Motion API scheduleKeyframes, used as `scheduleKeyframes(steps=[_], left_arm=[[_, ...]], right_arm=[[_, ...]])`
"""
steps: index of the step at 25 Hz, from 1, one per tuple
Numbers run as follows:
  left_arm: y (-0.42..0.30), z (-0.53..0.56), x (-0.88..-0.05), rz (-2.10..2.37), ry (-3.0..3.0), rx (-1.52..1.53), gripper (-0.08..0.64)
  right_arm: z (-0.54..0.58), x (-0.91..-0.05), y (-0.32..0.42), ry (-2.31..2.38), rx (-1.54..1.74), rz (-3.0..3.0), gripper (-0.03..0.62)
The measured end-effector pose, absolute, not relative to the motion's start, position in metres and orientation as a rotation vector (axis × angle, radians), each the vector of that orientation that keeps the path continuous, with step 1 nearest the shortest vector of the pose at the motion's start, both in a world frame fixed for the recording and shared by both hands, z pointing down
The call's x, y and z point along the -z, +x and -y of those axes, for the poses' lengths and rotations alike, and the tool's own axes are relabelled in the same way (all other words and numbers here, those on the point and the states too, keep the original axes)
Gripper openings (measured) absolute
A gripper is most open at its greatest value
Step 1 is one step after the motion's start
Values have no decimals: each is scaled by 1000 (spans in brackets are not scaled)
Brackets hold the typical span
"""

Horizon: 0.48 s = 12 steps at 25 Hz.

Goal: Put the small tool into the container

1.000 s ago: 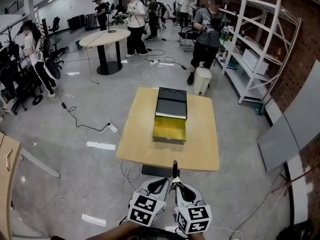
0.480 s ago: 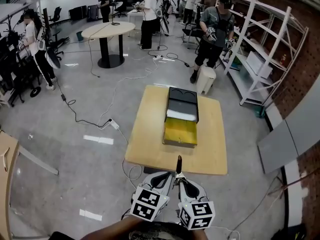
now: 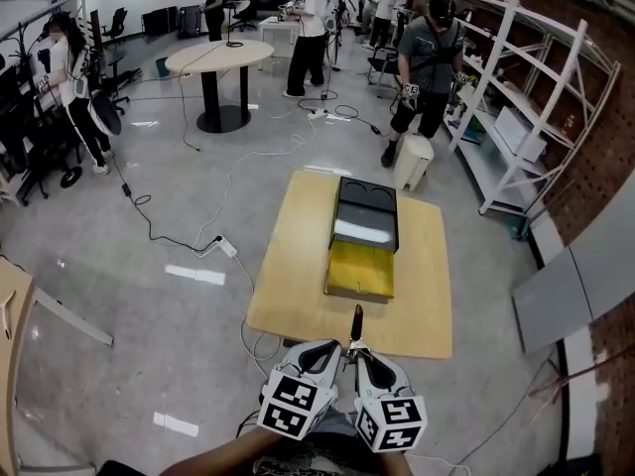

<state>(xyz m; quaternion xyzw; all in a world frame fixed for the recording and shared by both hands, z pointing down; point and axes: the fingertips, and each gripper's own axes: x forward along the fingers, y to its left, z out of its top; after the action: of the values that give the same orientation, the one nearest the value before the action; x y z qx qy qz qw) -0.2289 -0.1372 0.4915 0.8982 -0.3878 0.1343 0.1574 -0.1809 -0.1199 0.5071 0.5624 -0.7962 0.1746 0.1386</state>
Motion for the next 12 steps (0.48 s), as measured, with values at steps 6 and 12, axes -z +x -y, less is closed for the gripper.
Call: scheduleKeyframes(steps=[6,12], left_arm=[[-165,251,-448,1136,2552,-410,17],[-94,385,-480,1178,2521,-436,17]], right_arm=[[234,-466,-117,1598,-534,2327,8],[371,-496,-43,1542,-483,2332,8]])
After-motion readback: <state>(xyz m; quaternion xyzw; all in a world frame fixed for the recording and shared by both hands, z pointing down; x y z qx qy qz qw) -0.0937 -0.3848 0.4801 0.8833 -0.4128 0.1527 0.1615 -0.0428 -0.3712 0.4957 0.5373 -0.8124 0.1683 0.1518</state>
